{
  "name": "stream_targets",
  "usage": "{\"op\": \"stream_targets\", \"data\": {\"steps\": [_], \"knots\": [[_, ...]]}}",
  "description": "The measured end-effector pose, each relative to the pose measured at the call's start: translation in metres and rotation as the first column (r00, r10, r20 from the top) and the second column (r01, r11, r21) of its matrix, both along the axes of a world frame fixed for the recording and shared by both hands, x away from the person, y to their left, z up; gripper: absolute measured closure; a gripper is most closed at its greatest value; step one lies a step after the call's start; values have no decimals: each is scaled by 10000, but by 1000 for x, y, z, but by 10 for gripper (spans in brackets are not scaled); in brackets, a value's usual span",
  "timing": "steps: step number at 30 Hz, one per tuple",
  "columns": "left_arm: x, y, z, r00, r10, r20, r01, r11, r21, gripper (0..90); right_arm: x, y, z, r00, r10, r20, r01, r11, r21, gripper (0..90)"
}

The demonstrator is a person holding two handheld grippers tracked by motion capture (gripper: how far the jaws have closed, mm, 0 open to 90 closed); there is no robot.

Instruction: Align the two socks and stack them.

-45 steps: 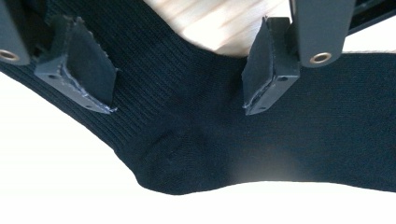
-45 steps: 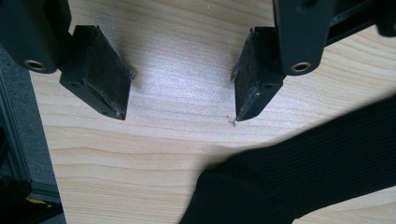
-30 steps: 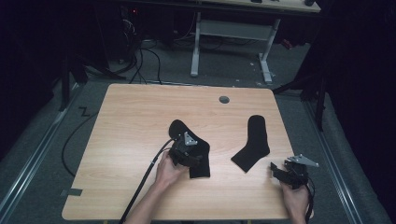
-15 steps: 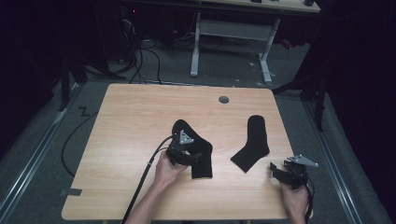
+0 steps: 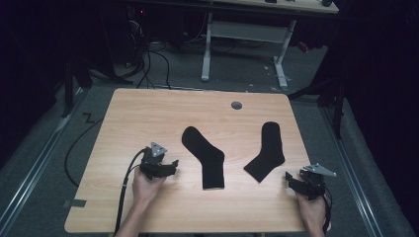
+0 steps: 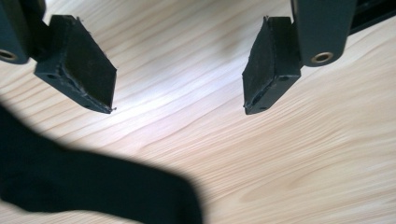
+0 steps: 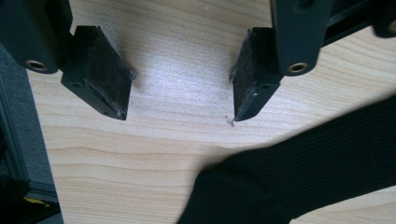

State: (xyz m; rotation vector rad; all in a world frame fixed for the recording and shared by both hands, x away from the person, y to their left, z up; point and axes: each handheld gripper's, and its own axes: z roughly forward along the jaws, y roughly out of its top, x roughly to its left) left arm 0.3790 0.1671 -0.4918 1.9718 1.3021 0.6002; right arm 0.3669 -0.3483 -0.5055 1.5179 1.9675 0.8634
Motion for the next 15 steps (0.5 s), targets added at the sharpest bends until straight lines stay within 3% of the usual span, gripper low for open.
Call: {"op": "stream_targets", "data": {"steps": [5, 9, 15], "knots": [[-11, 20, -4, 9979, 647, -31, -646, 9978, 175, 264, 0, 1, 0, 9999, 123, 15, -123, 9999, -16, 400], [-22, 35, -11, 9939, 1094, -152, -1088, 9935, 324, 264, 1, 7, 4, 9989, 386, -259, -387, 9992, -34, 428], [-31, 55, -18, 9874, 1580, -97, -1581, 9874, -66, 261, 2, 28, 19, 9917, 1252, 277, -1250, 9921, -89, 433]]}}
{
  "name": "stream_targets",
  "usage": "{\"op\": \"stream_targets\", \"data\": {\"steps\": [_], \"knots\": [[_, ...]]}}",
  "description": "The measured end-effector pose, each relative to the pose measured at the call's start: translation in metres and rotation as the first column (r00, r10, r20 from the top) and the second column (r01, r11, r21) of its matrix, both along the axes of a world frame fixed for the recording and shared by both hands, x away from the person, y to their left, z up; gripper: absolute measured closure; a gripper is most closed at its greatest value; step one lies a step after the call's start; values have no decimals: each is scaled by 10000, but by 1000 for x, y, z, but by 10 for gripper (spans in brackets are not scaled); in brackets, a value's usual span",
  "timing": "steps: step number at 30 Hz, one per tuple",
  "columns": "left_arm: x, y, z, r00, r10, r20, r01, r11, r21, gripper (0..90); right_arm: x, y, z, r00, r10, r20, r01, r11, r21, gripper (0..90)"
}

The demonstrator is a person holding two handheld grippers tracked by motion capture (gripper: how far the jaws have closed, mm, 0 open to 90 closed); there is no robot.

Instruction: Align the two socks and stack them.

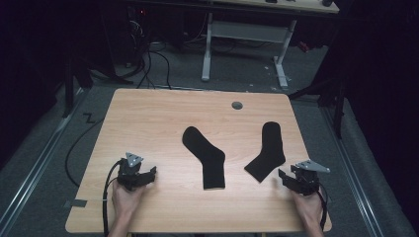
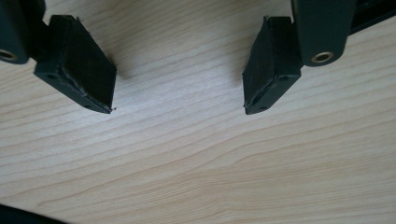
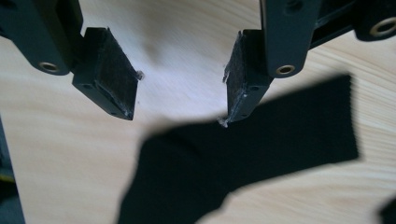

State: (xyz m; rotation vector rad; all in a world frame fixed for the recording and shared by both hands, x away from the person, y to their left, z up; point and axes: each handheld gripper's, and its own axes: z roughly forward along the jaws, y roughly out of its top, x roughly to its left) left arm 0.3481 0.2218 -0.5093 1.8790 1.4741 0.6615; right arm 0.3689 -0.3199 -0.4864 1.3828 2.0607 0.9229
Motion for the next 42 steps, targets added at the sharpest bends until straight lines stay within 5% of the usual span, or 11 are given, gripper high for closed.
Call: {"op": "stream_targets", "data": {"steps": [6, 9, 22, 26, 33, 42], "knots": [[-5, 1, 0, 10000, 50, -10, -50, 10000, 62, 252, 13, 28, 14, 9958, 914, 49, -913, 9958, -76, 425], [-5, 0, 0, 10000, 61, -5, -61, 10000, 60, 251, 26, 45, 12, 9931, 1161, -145, -1167, 9920, -484, 425], [-5, 0, 0, 10000, 71, -5, -71, 10000, 58, 251, 49, 56, -3, 9866, 1213, -1087, -1280, 9901, -570, 433], [-5, 0, 0, 10000, 72, -4, -72, 10000, 60, 251, 51, 52, -7, 9821, 1415, -1245, -1477, 9882, -417, 486], [-5, 0, 0, 10000, 80, -11, -80, 9999, 65, 251, 50, 53, -5, 9716, 1965, -1319, -2045, 9776, -503, 810], [-5, 0, 0, 10000, 77, -5, -77, 10000, 56, 251, 50, 56, -1, 9686, 2198, -1162, -2291, 9706, -737, 842]]}}
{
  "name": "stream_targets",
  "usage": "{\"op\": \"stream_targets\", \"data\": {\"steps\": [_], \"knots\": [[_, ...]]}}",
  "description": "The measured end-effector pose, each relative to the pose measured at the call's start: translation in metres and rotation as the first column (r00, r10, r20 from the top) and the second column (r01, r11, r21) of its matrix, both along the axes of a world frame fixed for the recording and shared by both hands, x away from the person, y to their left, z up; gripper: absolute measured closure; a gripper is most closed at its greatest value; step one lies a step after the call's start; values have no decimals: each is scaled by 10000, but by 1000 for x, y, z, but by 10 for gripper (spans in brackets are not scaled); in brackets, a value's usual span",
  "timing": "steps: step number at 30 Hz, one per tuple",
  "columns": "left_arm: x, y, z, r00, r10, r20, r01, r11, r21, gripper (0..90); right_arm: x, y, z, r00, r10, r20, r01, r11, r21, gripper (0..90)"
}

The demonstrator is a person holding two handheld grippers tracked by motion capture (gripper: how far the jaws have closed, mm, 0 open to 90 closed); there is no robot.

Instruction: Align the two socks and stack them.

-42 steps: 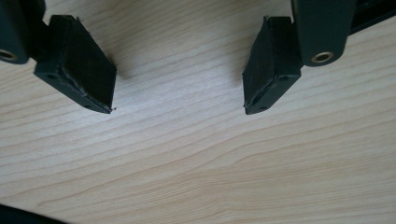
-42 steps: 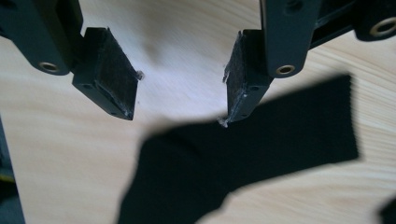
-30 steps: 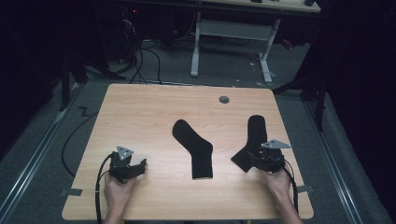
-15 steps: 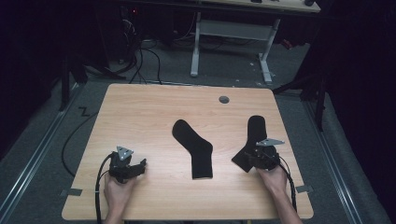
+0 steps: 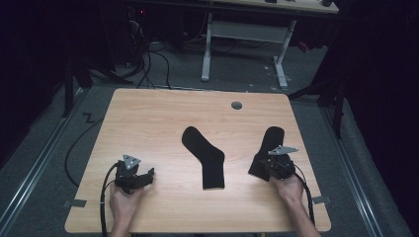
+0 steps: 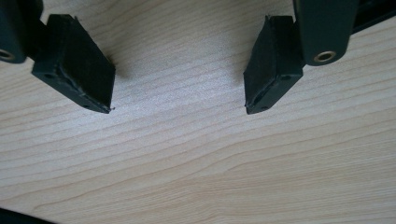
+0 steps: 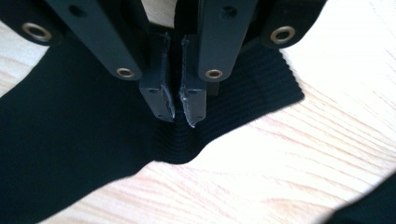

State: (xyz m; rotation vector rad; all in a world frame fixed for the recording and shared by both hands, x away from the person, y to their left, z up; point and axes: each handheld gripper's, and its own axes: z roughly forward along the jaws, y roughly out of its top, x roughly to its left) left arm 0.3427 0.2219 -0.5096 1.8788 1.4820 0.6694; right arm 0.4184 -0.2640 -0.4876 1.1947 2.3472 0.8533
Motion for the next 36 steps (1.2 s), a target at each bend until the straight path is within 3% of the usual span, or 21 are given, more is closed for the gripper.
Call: {"op": "stream_targets", "data": {"steps": [3, 16, 20, 22, 25, 28, 29, 32, 33, 36], "knots": [[0, 0, 0, 10000, 1, -2, -1, 10000, 0, 251, -1, -1, 14, 9994, 139, 302, -151, 9992, 382, 845], [0, 0, 0, 10000, 4, 0, -4, 10000, 0, 251, 10, 8, 58, 9919, 752, 1028, -836, 9933, 797, 848], [0, 0, 0, 10000, 5, 3, -5, 10000, -1, 251, 15, 18, 83, 9826, 1057, 1527, -1200, 9889, 873, 848], [0, 0, 0, 10000, 2, 0, -2, 10000, 4, 251, 16, 21, 88, 9802, 1144, 1618, -1295, 9878, 865, 848], [0, 0, 0, 10000, 5, 2, -5, 10000, -1, 251, 20, 35, 104, 9701, 1466, 1935, -1635, 9837, 743, 849], [0, 0, 0, 10000, 6, 1, -6, 10000, -2, 251, 22, 44, 111, 9653, 1617, 2051, -1791, 9814, 695, 849], [0, 0, 0, 10000, 2, -1, -2, 10000, 3, 251, 23, 53, 116, 9588, 1808, 2191, -1987, 9781, 621, 849], [0, 0, 0, 10000, 2, -1, -2, 10000, 2, 251, 24, 63, 120, 9530, 1990, 2284, -2169, 9746, 558, 849], [0, 0, 0, 10000, 3, -1, -3, 10000, 0, 251, 26, 73, 123, 9464, 2175, 2389, -2361, 9704, 517, 849], [0, 0, 0, 10000, 2, -1, -2, 10000, 2, 251, 28, 84, 125, 9413, 2318, 2454, -2517, 9664, 529, 850]]}}
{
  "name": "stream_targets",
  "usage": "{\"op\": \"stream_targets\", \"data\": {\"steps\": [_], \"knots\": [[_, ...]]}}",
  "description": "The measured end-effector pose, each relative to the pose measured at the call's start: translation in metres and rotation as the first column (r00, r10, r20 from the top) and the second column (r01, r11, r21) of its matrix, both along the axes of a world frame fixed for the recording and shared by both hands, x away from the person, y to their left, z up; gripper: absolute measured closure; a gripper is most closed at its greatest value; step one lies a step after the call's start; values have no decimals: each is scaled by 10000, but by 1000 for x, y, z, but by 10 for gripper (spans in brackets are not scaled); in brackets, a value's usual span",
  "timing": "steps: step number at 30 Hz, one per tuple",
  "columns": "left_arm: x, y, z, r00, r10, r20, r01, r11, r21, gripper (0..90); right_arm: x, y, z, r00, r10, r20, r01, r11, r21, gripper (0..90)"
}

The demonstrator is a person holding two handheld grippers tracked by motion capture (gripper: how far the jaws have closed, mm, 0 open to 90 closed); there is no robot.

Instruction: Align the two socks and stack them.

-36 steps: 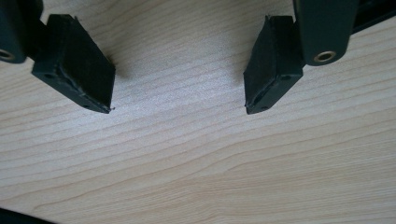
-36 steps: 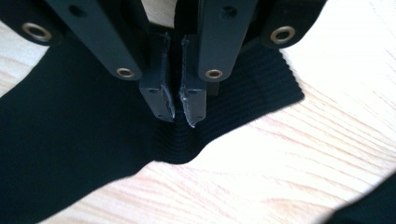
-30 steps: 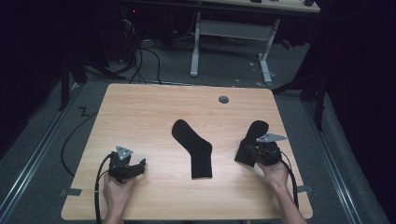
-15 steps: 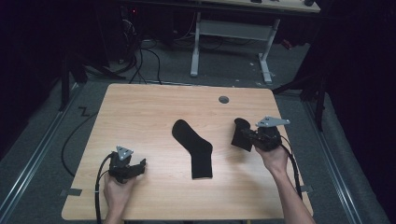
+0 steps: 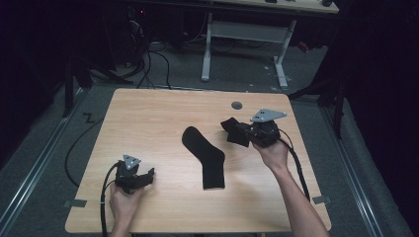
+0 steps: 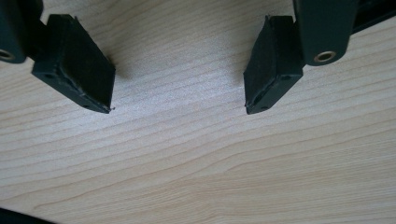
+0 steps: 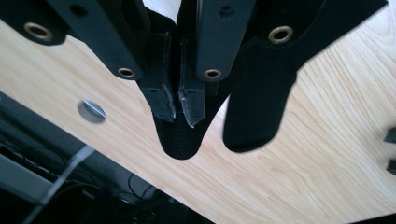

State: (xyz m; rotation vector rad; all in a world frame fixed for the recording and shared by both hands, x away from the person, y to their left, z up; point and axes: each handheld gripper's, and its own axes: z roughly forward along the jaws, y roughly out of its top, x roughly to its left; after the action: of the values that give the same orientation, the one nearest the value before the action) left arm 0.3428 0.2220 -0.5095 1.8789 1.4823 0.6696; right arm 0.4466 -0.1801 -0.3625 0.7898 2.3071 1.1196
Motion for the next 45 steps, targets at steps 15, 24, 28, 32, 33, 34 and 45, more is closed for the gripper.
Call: {"op": "stream_targets", "data": {"steps": [15, 24, 28, 32, 33, 34, 45], "knots": [[0, 0, 0, 10000, -5, -8, 5, 10000, 9, 251, 6, 68, 19, 9905, 985, 957, -962, 9950, -281, 849], [0, 0, 0, 10000, 1, -3, -1, 10000, 0, 251, -12, 72, -13, 9778, 2066, 358, -2030, 9754, -862, 848], [0, 0, 0, 10000, 11, 1, -11, 10000, -1, 251, -19, 67, -32, 9710, 2328, -553, -2368, 9682, -813, 846], [0, 0, 0, 10000, 16, 2, -16, 10000, -2, 251, -27, 65, -50, 9648, 2337, -1207, -2440, 9666, -790, 845], [0, 0, 0, 10000, 19, 3, -19, 10000, -1, 251, -32, 64, -58, 9612, 2369, -1414, -2501, 9646, -841, 844], [0, 0, 0, 10000, 20, 5, -20, 10000, -4, 251, -34, 64, -63, 9591, 2394, -1510, -2537, 9637, -836, 844], [0, 0, 0, 10000, 7, 6, -7, 10000, 0, 249, -42, 60, -90, 9371, 2371, -2562, -2548, 9663, -375, 839]]}}
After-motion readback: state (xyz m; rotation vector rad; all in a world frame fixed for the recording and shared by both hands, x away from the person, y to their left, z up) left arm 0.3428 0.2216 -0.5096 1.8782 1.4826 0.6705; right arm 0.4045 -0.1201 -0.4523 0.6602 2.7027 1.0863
